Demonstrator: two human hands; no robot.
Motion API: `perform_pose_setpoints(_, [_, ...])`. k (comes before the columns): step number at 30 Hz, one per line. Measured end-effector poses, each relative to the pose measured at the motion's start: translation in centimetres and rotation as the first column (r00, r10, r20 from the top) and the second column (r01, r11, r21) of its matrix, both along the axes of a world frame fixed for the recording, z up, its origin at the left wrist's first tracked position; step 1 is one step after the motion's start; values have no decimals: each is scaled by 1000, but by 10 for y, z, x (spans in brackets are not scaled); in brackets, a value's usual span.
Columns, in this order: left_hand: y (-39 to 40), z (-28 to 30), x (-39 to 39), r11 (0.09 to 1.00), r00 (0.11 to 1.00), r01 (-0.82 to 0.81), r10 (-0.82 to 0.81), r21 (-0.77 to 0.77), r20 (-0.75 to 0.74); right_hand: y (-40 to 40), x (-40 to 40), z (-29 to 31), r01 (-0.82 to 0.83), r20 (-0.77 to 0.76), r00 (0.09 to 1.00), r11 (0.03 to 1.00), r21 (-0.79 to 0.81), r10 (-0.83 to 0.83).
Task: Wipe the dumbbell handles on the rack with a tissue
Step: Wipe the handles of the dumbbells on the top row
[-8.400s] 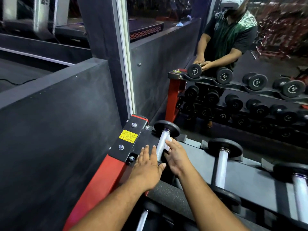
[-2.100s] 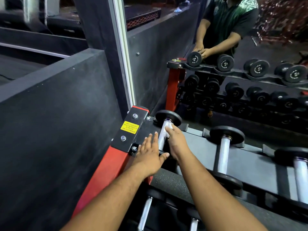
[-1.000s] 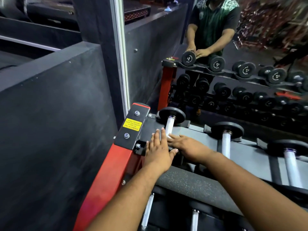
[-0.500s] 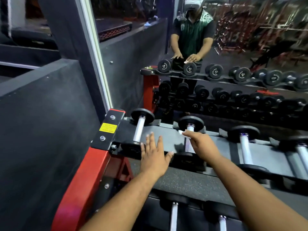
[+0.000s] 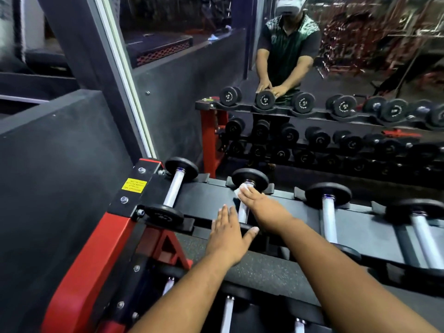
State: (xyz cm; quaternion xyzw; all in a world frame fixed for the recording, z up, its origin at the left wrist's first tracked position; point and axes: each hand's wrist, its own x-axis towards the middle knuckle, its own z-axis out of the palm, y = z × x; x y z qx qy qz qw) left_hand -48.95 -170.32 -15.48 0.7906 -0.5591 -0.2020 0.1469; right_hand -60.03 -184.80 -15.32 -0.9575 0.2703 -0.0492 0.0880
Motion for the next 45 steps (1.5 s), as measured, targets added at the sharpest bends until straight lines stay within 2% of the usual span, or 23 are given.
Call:
perform_pose_setpoints(2, [-4,-3,1,1000,1000,16,-16,-20,-8,5,-7,-5,-70,49,997,995,74,67])
perform_pose_setpoints(5, [-6,-11,4,998,1000,12,-14,-58,-27,12,-21,-12,-179,-18,983,976,127,183])
perform_pose_setpoints(8, [-7,-12,2,998,998,22,-26,-66,-52,2,-20,-13,-79,-66,994,995,55,82])
perform_pose_setpoints(10, [-7,-12,4,998,998,26,-29,-63,-56,-1,-6,-12,21,0,1000,999,33,-21])
perform_pose_setpoints(13, [-6,-12,4,997,997,30,-35,-77,-69,4,-2,-14,86,78,992,983,160,-99])
perform_pose_setpoints(16, [-5,-12,3,995,998,21,-27,-97,-63,20,-19,-12,52,21,998,955,293,-61])
perform_pose_setpoints(19, [-4,-9,-1,994,998,11,-18,-112,-58,22,-24,-5,34,-28,999,959,282,-27])
perform_pose_setpoints(21, [-3,-8,-1,994,998,18,-24,-105,-54,13,-13,-4,80,1,997,977,195,-82])
perform_pose_setpoints(24, [-5,-9,3,997,997,32,-36,-64,-74,2,4,-7,152,38,986,976,157,-160])
perform_pose_setpoints(27, [-7,-10,4,999,996,38,-40,-29,-81,11,-7,-13,148,47,986,964,222,-162])
perform_pose_setpoints(29, [-10,-10,3,999,996,31,-32,-15,-81,22,-23,-17,71,64,993,950,303,-94])
perform_pose_setpoints(31, [-11,-9,1,1000,996,16,-16,2,-92,24,-30,-19,13,75,996,951,310,-38])
perform_pose_setpoints(34, [-11,-7,2,999,996,9,-6,36,-90,10,-13,-17,93,138,981,956,280,-136])
perform_pose_setpoints(36, [-10,-3,0,999,996,5,0,52,-88,9,-1,-13,151,281,918,901,406,-280])
perform_pose_setpoints(38, [-9,-1,2,999,996,3,2,52,-91,18,3,-18,151,340,818,743,652,-465])
perform_pose_setpoints(40, [-8,-1,0,998,995,0,6,59,-98,36,-11,-25,76,332,752,576,814,-569])
perform_pose_setpoints(42, [-8,1,0,998,995,-6,12,60,-98,44,-19,-34,7,318,758,494,869,-570])
perform_pose_setpoints(43, [-8,1,0,998,995,-4,10,66,-101,42,-20,-34,-3,324,752,489,872,-574])
perform_pose_setpoints(45, [-8,2,-2,998,995,-5,11,67,-102,28,-10,-28,-28,337,703,448,893,-627])
